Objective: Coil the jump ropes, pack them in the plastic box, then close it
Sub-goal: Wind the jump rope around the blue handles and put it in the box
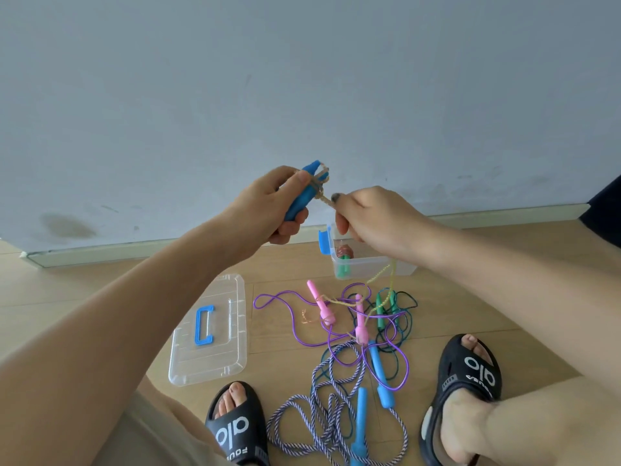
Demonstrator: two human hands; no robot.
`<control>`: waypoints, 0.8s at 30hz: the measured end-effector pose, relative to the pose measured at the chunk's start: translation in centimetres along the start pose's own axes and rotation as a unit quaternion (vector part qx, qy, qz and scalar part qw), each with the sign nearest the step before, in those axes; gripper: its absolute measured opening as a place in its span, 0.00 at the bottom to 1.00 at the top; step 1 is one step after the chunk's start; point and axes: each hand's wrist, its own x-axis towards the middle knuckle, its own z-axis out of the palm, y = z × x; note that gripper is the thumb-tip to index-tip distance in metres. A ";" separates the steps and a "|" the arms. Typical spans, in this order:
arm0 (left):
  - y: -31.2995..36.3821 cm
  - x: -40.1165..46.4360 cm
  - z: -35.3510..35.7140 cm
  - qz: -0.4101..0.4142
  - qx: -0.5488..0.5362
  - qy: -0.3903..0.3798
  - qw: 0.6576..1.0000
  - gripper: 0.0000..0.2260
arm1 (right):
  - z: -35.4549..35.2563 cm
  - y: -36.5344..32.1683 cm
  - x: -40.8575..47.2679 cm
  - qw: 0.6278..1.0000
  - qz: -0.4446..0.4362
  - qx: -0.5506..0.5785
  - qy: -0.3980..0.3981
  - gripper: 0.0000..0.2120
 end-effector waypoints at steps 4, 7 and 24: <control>-0.1 0.3 0.4 -0.041 -0.006 -0.011 0.999 0.14 | 0.1 -0.2 -0.7 0.994 -0.045 -0.095 -0.003 0.23; 0.0 0.1 0.6 -0.041 -0.031 -0.028 0.998 0.10 | 0.1 -0.1 -0.8 0.990 -0.057 -0.129 -0.010 0.23; -2.0 0.3 1.3 0.121 0.466 -0.068 0.874 0.09 | -3.0 -2.0 -0.9 0.944 -0.217 -0.248 -0.013 0.22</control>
